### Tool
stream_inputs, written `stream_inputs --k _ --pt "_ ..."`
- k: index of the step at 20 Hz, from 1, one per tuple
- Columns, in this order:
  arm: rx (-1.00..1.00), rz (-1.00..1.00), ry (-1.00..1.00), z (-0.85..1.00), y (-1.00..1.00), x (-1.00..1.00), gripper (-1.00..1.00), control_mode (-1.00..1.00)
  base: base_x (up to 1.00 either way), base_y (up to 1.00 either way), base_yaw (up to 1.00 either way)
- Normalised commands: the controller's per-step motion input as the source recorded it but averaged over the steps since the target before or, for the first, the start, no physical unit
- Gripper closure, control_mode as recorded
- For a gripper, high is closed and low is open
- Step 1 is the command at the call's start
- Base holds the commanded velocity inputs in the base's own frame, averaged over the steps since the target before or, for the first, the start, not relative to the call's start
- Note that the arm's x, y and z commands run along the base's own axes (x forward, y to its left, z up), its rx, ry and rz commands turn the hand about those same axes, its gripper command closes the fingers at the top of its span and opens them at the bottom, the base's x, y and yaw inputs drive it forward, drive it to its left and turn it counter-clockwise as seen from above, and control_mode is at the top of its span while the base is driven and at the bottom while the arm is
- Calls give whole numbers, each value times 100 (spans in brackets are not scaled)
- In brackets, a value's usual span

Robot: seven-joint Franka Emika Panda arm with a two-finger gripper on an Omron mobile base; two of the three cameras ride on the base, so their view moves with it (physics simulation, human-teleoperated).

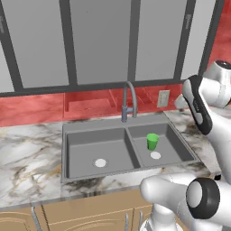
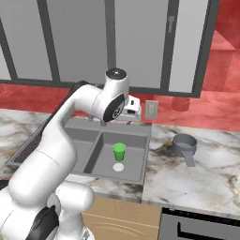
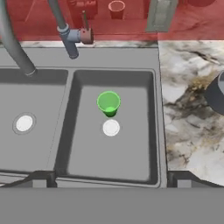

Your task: Move any existing items from the left basin to the right basin for drying. Then move the measuring cup from the counter to the left basin of the sink for washing.

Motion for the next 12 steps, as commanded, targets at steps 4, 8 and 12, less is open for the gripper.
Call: stream_inputs --k 4,8,12 --pt "-4 0 0 -40 -100 0 -100 -100 0 0 0" --pt "-7 0 0 -42 -100 0 -100 -100 0 0 0" --pt "-11 -3 0 -29 -98 0 -100 -100 0 0 0"
